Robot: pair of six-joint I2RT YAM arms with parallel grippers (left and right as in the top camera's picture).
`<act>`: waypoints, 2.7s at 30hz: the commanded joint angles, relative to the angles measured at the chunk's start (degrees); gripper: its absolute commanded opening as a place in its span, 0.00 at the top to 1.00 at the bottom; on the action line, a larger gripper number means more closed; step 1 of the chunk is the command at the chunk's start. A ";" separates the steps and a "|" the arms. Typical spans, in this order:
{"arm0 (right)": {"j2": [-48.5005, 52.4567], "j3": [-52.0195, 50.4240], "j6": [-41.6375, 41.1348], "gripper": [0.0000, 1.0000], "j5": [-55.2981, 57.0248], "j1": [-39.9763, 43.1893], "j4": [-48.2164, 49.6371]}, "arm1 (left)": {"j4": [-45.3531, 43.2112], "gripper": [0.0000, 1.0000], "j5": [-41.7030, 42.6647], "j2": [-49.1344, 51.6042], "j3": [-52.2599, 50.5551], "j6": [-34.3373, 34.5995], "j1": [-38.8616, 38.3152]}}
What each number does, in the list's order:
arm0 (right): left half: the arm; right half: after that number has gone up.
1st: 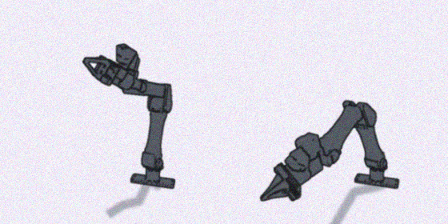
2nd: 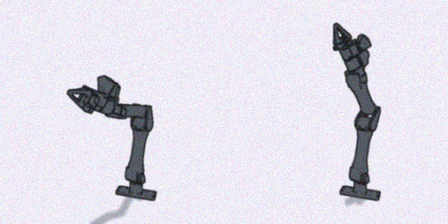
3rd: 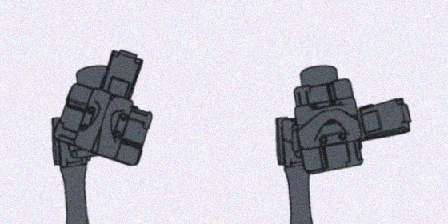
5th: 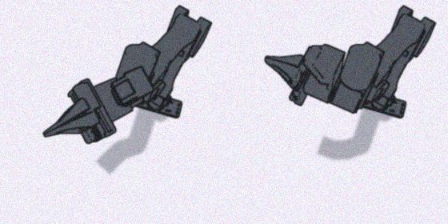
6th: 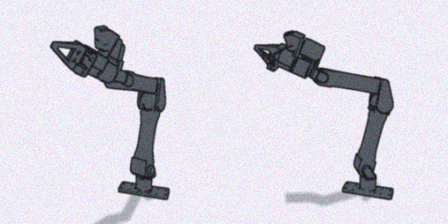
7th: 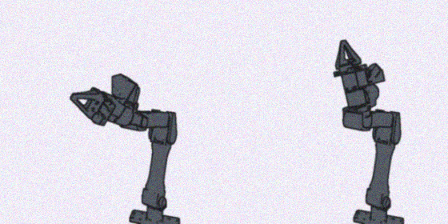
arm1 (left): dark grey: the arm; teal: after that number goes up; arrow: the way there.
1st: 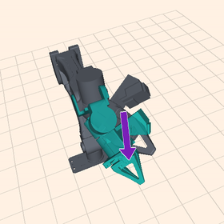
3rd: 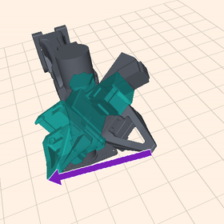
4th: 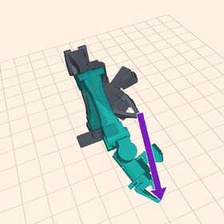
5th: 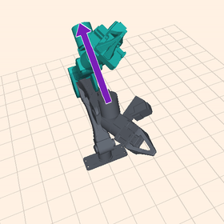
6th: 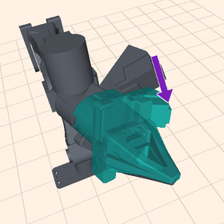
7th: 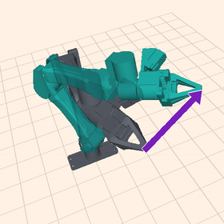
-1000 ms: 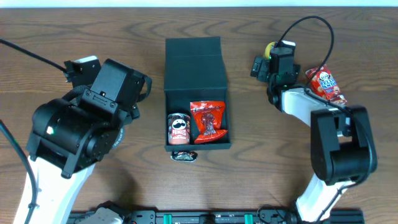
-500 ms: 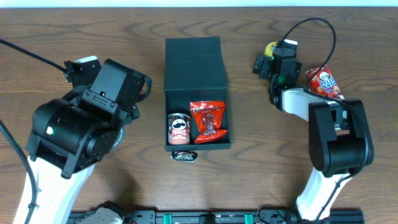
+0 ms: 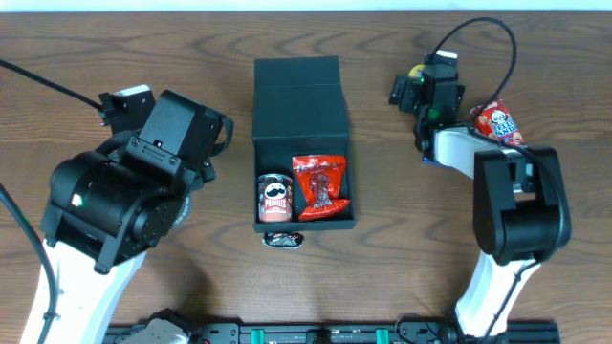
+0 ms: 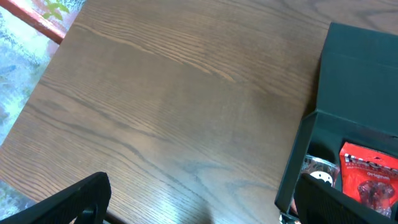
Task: Pack container
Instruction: 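Grasp the yellow Mentos tube with the right gripper and lift, then carry the Mentos tube into the box behind the Pringles can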
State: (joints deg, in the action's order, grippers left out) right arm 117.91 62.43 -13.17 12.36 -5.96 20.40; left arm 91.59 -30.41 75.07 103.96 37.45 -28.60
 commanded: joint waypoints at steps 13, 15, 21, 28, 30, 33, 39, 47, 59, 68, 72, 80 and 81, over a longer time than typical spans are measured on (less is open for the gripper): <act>0.94 0.68 0.81 0.72 -0.13 1.09 -0.52 | -0.35 0.05 -1.05 -0.07 0.00 -0.17 0.24; 0.92 0.68 0.81 0.75 -0.13 1.05 -0.48 | -0.39 0.05 -1.07 -0.07 0.00 -0.17 0.24; -0.13 0.68 0.81 0.98 -0.17 0.94 -1.57 | -0.35 0.05 -1.05 -0.07 0.00 -0.17 0.24; -9.38 0.68 0.81 0.99 -0.17 0.24 -8.50 | -0.37 0.05 -1.07 -0.07 0.00 -0.17 0.24; -12.66 0.68 0.76 0.99 -0.66 0.24 -12.57 | -0.37 0.05 -1.07 -0.07 0.00 -0.17 0.24; -18.34 0.68 -2.56 0.99 -1.51 0.04 -20.65 | -0.35 0.05 -1.07 -0.07 0.00 -0.17 0.24; -31.28 0.81 -6.23 0.99 -10.78 -2.40 -37.33 | -0.13 0.05 -1.03 -0.13 0.00 -0.15 0.24; -40.65 6.12 -16.74 0.99 -27.93 -10.71 -58.75 | 0.33 0.05 0.39 -1.49 0.02 0.07 0.24; -41.03 8.02 -52.17 0.99 -34.86 -24.04 -55.23 | 0.35 0.05 3.56 -6.67 0.02 1.95 0.24; -40.96 8.02 -83.52 0.98 -26.08 -33.92 -47.78 | 2.49 0.05 6.43 -6.60 0.02 1.92 0.24; -40.96 8.02 -90.23 0.98 -17.94 -35.39 -47.60 | 2.67 0.05 7.80 -6.60 0.02 1.92 0.24; -40.96 8.02 -90.09 0.99 -11.32 -35.54 -46.88 | 2.69 0.05 8.02 -6.60 0.02 1.68 0.24; -40.96 8.02 -90.42 0.98 -11.32 -35.76 -46.45 | 2.67 0.05 8.02 -6.60 0.02 1.42 0.24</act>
State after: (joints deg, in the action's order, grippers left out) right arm 77.60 68.97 -101.78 -1.76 -40.95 -26.89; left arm 92.16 -22.59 68.36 103.94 38.96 -28.60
